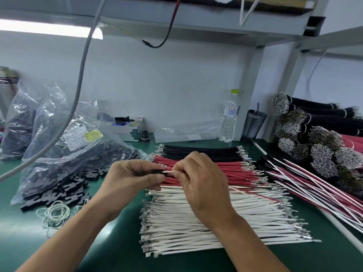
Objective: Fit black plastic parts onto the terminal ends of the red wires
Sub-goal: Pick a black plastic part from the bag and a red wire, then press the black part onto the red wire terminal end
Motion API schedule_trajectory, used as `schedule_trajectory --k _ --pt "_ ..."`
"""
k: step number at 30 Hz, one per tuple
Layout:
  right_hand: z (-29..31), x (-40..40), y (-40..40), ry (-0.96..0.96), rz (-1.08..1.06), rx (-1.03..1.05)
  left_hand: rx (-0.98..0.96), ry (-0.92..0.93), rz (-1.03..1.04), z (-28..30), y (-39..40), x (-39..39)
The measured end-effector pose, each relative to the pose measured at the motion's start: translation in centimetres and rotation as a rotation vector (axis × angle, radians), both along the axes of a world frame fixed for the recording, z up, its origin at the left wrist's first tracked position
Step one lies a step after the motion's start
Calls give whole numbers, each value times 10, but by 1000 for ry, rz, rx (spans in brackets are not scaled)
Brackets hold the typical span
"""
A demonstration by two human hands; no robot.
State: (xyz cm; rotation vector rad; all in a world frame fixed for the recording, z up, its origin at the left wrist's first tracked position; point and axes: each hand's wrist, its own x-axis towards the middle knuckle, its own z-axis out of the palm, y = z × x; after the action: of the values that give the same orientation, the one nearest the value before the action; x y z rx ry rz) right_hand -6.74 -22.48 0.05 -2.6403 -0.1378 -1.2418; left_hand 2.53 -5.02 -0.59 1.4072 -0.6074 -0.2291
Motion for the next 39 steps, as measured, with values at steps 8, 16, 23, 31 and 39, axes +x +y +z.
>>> schedule_trajectory --k 8,16,23,31,39 --pt "10 -11 -16 -199 -51 -76 -140 63 164 1 28 30" --pt "60 -47 -98 -361 -309 -228 1071 -589 783 -25 54 66" --pt "8 -107 -263 113 -878 -187 1437 -644 818 -27 51 70" --pt "-23 -113 -275 194 -904 -151 1507 -712 818 -27 48 71" --pt "26 -18 -147 199 -358 79 1578 -769 787 -16 43 67"
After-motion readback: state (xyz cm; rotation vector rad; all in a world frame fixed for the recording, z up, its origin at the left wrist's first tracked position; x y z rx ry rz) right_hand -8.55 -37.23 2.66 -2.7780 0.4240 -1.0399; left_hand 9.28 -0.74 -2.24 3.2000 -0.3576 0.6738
